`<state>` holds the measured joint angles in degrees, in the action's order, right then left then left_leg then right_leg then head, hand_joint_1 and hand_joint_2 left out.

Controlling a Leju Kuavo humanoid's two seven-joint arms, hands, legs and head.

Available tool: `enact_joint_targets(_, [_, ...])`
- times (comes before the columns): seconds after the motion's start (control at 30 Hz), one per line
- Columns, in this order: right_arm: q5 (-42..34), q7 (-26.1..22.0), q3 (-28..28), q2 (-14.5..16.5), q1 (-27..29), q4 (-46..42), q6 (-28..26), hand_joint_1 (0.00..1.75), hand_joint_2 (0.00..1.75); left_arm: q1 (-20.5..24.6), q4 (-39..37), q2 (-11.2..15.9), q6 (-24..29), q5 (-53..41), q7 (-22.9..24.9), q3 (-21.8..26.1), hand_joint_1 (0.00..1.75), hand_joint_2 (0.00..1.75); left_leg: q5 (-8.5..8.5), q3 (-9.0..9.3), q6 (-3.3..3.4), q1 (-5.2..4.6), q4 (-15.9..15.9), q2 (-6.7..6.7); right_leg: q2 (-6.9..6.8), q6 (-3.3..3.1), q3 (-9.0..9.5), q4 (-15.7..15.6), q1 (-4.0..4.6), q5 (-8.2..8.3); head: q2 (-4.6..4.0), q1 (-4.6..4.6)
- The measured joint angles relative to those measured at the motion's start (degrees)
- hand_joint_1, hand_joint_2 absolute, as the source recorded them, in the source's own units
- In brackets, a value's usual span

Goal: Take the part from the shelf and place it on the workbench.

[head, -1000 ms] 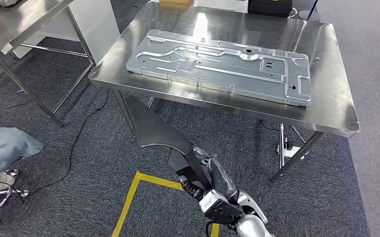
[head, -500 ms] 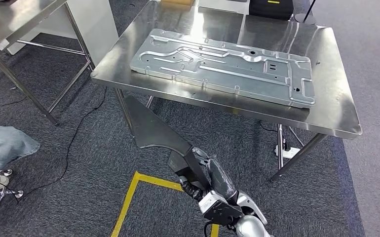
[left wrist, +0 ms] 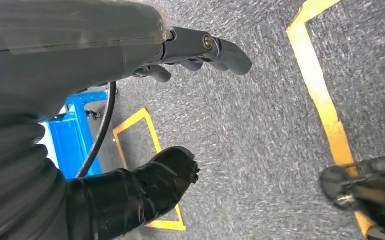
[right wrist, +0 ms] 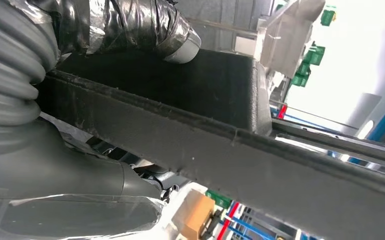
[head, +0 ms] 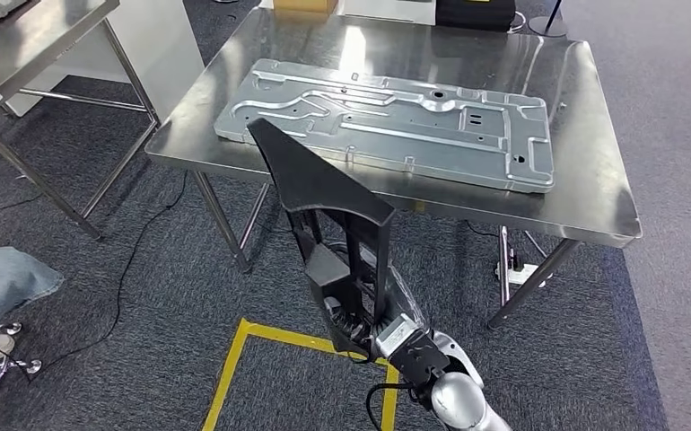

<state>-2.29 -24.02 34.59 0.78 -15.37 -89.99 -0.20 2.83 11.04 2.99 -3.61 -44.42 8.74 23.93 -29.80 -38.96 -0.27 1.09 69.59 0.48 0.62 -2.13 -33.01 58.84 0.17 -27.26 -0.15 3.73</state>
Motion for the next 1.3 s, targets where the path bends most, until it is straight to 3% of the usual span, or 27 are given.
enact_joint_targets(0.07, [-0.6, 0.3, -0.1, 0.3, -0.7, -0.1, -0.1, 1.73, 1.75, 0.0, 0.0, 0.0, 0.0, -0.2, 0.0, 0.0, 0.0, 1.75, 2.92, 3.04, 0.28, -0.07, -6.8, -0.13, 0.19, 0.46, 0.14, 0.6, 0.18, -0.68, 0.0, 0.02])
enact_joint_targets(0.1, [-0.8, 0.4, -0.1, 0.5, -1.1, -0.1, -0.1, 1.73, 1.75, 0.1, 0.0, 0.0, 0.0, -0.3, 0.0, 0.0, 0.0, 1.75, 3.31, 3.86, 0.55, -0.17, -8.6, -0.19, 0.25, 0.72, 0.1, 0.9, 0.27, -0.93, 0.0, 0.03])
enact_joint_targets(0.23, [-1.5, 0.8, -0.2, 0.6, -2.1, -0.4, 0.0, 1.73, 1.75, 0.2, 0.0, 0.0, 0.0, -0.5, 0.1, 0.0, 0.0, 1.75, 2.84, 4.79, 2.04, -0.16, -9.9, -0.24, 0.21, 1.91, -0.19, 2.4, 0.25, -1.12, 0.0, 0.04])
enact_joint_targets(0.3, [-1.9, 0.9, -0.2, 0.6, -2.6, -0.6, 0.1, 1.73, 1.75, 0.2, 0.0, 0.0, 0.0, -0.6, 0.2, 0.0, 0.0, 1.75, 2.63, 5.42, 2.65, -0.03, -10.1, -0.17, 0.0, 2.58, -2.08, 6.2, 0.02, -2.97, 0.0, 0.07])
enact_joint_targets(0.4, [-2.1, 1.0, -0.3, 0.6, -2.8, -0.7, 0.2, 1.73, 1.75, 0.3, 0.0, 0.0, 0.0, -0.7, 0.2, 0.0, 0.0, 1.75, 2.07, 5.92, 2.93, -0.02, -10.1, -0.16, -0.17, 3.22, -7.9, 15.6, -0.47, -6.53, 0.0, 0.08])
enact_joint_targets(0.43, [-2.1, 1.0, -0.3, 0.6, -2.7, -0.7, 0.2, 1.73, 1.75, 0.2, 0.0, 0.0, 0.0, -0.7, 0.2, 0.0, 0.0, 1.75, 1.8, 6.22, 2.87, -0.01, -10.0, -0.16, -0.23, 3.24, -9.06, 16.7, -0.61, -6.26, 0.0, 0.07])
enact_joint_targets(0.47, [-2.1, 1.0, -0.3, 0.6, -2.7, -0.7, 0.2, 1.73, 1.75, 0.2, 0.0, 0.0, 0.0, -0.7, 0.2, 0.0, 0.0, 1.75, 1.48, 6.64, 2.76, 0.0, -10.0, -0.16, -0.29, 3.2, -9.14, 15.6, -0.72, -4.81, 0.0, 0.08])
enact_joint_targets(0.53, [-2.1, 1.0, -0.3, 0.6, -2.8, -0.7, 0.3, 1.73, 1.75, 0.2, 0.0, 0.0, 0.0, -0.7, 0.2, 0.0, 0.0, 1.75, 0.69, 7.71, 2.41, 0.04, -10.1, -0.16, -0.49, 2.9, -6.59, 8.6, -0.79, 0.14, 0.0, 0.09])
enact_joint_targets(0.57, [-2.1, 1.0, -0.3, 0.6, -2.8, -0.7, 0.3, 1.73, 1.75, 0.2, 0.0, 0.0, 0.0, -0.7, 0.2, 0.0, 0.0, 1.75, 0.39, 8.14, 2.17, 0.05, -10.2, -0.16, -0.64, 2.7, -5.36, 5.3, -0.57, 1.33, 0.0, 0.08])
enact_joint_targets(0.6, [-2.1, 1.0, -0.3, 0.6, -2.9, -0.8, 0.3, 1.73, 1.75, 0.3, 0.0, 0.0, 0.0, -0.7, 0.2, 0.0, 0.0, 1.75, 0.14, 8.42, 1.83, 0.07, -10.4, -0.15, -0.74, 2.37, -4.46, 2.9, -0.32, 1.97, 0.0, 0.05])
enact_joint_targets(0.67, [-2.1, 1.1, -0.4, 0.7, -3.0, -0.9, 0.4, 1.73, 1.75, 0.4, 0.0, 0.0, 0.0, -0.7, 0.2, 0.0, 0.0, 1.75, 0.24, 8.99, 0.99, 0.02, -10.6, -0.06, -0.72, 1.63, -3.99, 1.3, 0.16, 1.49, 0.0, 0.02])
enact_joint_targets(0.77, [-2.1, 1.1, -0.4, 0.7, -3.0, -1.0, 0.5, 1.73, 1.75, 0.4, 0.0, -0.1, 0.0, -0.7, 0.3, 0.0, 0.0, 1.75, 0.18, 8.87, 0.12, 0.07, -8.7, -0.01, -0.4, 0.53, -1.93, -0.1, -0.11, 1.75, 0.0, -0.06])
enact_joint_targets(0.83, [-2.1, 1.1, -0.4, 0.9, -3.2, -1.1, 0.6, 1.73, 1.75, 0.5, 0.0, -0.1, 0.0, -0.7, 0.3, 0.0, 0.0, 1.75, -1.61, 5.91, 0.07, 0.16, -3.2, -0.1, -0.36, -0.1, -0.7, -0.6, -0.09, 1.23, 0.0, -0.13])
enact_joint_targets(0.9, [-2.1, 1.1, -0.4, 1.0, -3.2, -1.1, 0.6, 1.73, 1.75, 0.5, 0.0, -0.1, 0.0, -0.7, 0.3, 0.0, 0.0, 1.75, -4.3, 1.43, 0.02, 0.16, 2.9, -0.12, -0.3, -0.47, 0.07, -0.5, 0.18, 0.44, 0.0, -0.18])
enact_joint_targets(0.93, [-2.1, 1.1, -0.4, 1.0, -3.1, -1.1, 0.6, 1.73, 1.75, 0.4, 0.0, -0.1, 0.0, -0.7, 0.3, 0.0, 0.0, 1.75, -4.87, -0.14, -0.02, 0.15, 4.3, -0.12, -0.2, -0.53, 0.55, -0.5, 0.3, -0.02, 0.0, -0.18])
enact_joint_targets(0.97, [-2.1, 1.1, -0.4, 1.0, -3.0, -1.0, 0.6, 1.73, 1.75, 0.3, 0.0, -0.1, 0.0, -0.7, 0.3, 0.0, 0.0, 1.75, -4.26, -0.81, 0.02, 0.14, 3.8, -0.12, -0.07, -0.53, 1.12, -0.4, 0.41, -0.52, 0.0, -0.18])
enact_joint_targets(1.07, [-2.2, 1.1, -0.4, 1.1, -3.0, -1.0, 0.6, 1.73, 1.75, -0.1, 0.0, -0.1, 0.0, -0.7, 0.4, 0.0, 0.0, 1.75, 2.93, 0.87, 0.64, -0.09, -5.5, -0.18, 0.22, -0.22, 3.15, -0.2, 0.67, -2.3, 0.0, -0.14])
enact_joint_targets(1.1, [-2.5, 1.1, -0.4, 1.1, -3.0, -1.0, 0.7, 1.73, 1.75, -0.1, 0.0, 0.0, 0.0, -0.8, 0.4, 0.0, 0.0, 1.75, 4.2, 1.48, 0.91, -0.27, -7.9, -0.24, 0.27, 0.06, 3.49, -0.1, 0.72, -2.85, 0.0, -0.15])
enact_joint_targets(1.13, [-2.8, 1.1, -0.4, 1.1, -3.0, -1.0, 0.8, 1.73, 1.75, -0.1, 0.0, 0.0, 0.0, -0.8, 0.4, 0.0, 0.0, 1.75, 4.89, 1.85, 1.17, -0.48, -9.2, -0.3, 0.3, 0.4, 3.75, -0.1, 0.73, -3.32, 0.0, -0.14])
enact_joint_targets(1.23, [-3.9, 1.2, -0.4, 1.1, -3.1, -1.0, 1.3, 1.73, 1.75, 0.0, 0.0, 0.0, -0.2, -1.2, 0.2, 0.0, 0.0, 1.75, 4.78, 3.03, 1.97, -0.52, -10.2, -0.36, 0.28, 1.33, 4.27, 0.6, 0.67, -3.82, 0.0, -0.17])
enact_joint_targets(1.3, [-4.5, 1.2, -0.5, 1.1, -3.2, -1.0, 1.7, 1.73, 1.75, 0.0, 0.0, 0.0, -0.6, -1.4, -0.2, 0.0, 0.0, 1.75, 4.42, 4.21, 2.54, -0.32, -10.6, -0.32, 0.12, 1.96, 2.64, 4.1, 0.48, -4.23, 0.0, -0.13])
